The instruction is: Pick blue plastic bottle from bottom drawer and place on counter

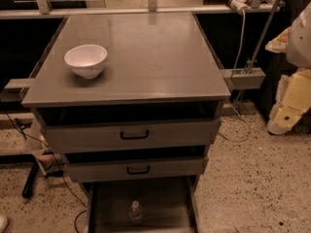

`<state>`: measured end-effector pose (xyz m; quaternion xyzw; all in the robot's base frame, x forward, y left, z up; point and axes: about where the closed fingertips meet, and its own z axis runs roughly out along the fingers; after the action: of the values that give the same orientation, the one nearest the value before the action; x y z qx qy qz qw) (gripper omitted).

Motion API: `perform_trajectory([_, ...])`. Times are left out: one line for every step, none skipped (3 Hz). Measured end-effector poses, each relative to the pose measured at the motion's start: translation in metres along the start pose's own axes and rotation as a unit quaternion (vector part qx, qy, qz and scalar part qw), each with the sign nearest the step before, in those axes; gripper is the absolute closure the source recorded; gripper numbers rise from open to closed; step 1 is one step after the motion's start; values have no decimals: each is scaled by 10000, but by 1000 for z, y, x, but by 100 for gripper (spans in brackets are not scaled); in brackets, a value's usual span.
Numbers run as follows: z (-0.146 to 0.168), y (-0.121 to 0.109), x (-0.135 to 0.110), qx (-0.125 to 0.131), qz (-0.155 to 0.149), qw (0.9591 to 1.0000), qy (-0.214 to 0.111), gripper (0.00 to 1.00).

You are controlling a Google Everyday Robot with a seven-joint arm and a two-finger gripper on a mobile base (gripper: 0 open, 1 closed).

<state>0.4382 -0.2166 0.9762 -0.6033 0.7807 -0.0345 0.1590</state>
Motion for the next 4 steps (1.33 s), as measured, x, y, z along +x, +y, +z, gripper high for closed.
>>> perform_trajectory([0, 0, 0, -1, 0, 10000, -1, 0])
perform_trajectory([23, 11, 2, -140, -21, 9998, -152, 0])
perform_trajectory([73, 41, -6, -392, -38, 9983, -428, 0])
perform_trajectory([146, 80, -15, -849, -168, 9948, -536, 0])
